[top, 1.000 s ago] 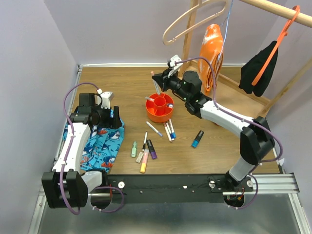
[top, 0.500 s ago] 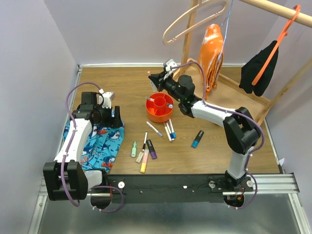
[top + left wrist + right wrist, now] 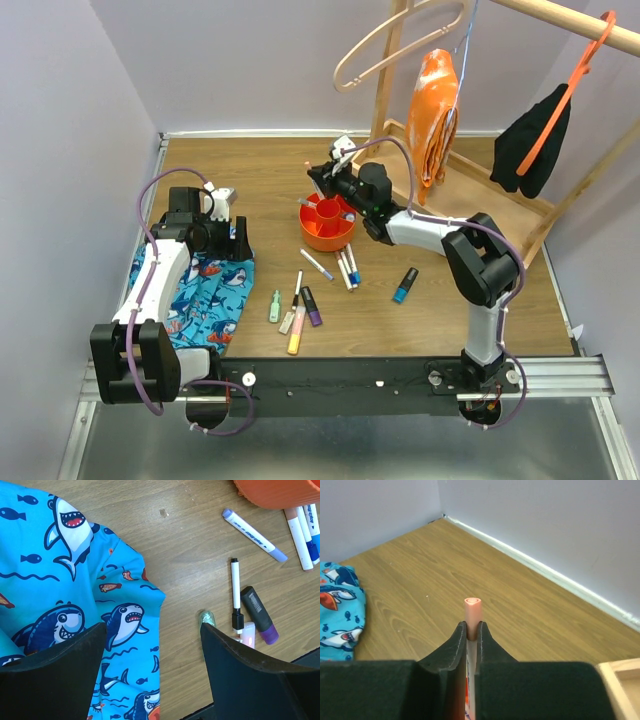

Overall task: Sort the stationery into containers
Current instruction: Place the pen in the storage box, then pick up the pen from the center of the board.

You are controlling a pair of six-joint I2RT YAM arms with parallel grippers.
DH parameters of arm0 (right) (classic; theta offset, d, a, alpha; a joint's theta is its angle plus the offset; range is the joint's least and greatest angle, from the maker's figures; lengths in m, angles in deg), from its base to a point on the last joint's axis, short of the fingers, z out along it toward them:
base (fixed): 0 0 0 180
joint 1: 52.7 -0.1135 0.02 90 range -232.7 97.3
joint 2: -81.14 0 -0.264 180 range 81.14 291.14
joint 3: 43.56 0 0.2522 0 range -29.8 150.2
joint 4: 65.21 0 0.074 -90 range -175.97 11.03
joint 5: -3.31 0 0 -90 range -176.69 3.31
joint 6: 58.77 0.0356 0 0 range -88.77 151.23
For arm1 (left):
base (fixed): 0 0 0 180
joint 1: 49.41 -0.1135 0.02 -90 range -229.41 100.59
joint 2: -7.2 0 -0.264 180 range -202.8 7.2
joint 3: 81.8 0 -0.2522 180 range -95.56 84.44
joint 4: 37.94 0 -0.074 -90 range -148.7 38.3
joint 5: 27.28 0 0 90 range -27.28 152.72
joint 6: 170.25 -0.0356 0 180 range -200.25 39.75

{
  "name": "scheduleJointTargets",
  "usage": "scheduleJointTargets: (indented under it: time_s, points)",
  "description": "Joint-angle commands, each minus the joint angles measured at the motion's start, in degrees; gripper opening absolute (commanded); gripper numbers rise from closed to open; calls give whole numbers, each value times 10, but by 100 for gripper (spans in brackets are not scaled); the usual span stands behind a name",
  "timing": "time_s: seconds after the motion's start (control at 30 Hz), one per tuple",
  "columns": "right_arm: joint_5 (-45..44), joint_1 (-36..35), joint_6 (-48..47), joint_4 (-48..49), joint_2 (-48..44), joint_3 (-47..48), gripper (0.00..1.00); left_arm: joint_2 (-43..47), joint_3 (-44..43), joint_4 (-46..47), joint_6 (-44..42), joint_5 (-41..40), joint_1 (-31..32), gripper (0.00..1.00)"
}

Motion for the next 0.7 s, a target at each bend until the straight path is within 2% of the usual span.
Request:
scheduleJointTargets:
  time_s: [0.0,0.03,0.1,0.3,0.37,0.4,0.5,0.53,0.67]
  points:
    - [-5,3,-21,-8,10,-8,29,2,-10,10,3,6,-4,85]
    - [-2,3,-22,-23,8,-4,38,3,-9,10,3,7,-4,84]
    - [8,3,-23,-41,-4,2,43,6,-9,10,3,7,-3,84]
    - [26,3,-17,-133,-73,15,48,21,-8,25,10,10,-3,85]
    - [58,2,-18,-184,-101,17,50,34,-7,29,14,12,-4,85]
    - [108,1,-26,-207,-112,20,50,37,-4,29,14,15,-3,85]
    - [180,-22,-63,-355,-137,45,49,55,5,27,19,4,-3,86]
    - [183,-43,-55,-439,-134,72,48,59,6,23,21,1,-3,86]
    - [198,-96,4,-601,-112,106,45,81,5,3,27,0,-2,86]
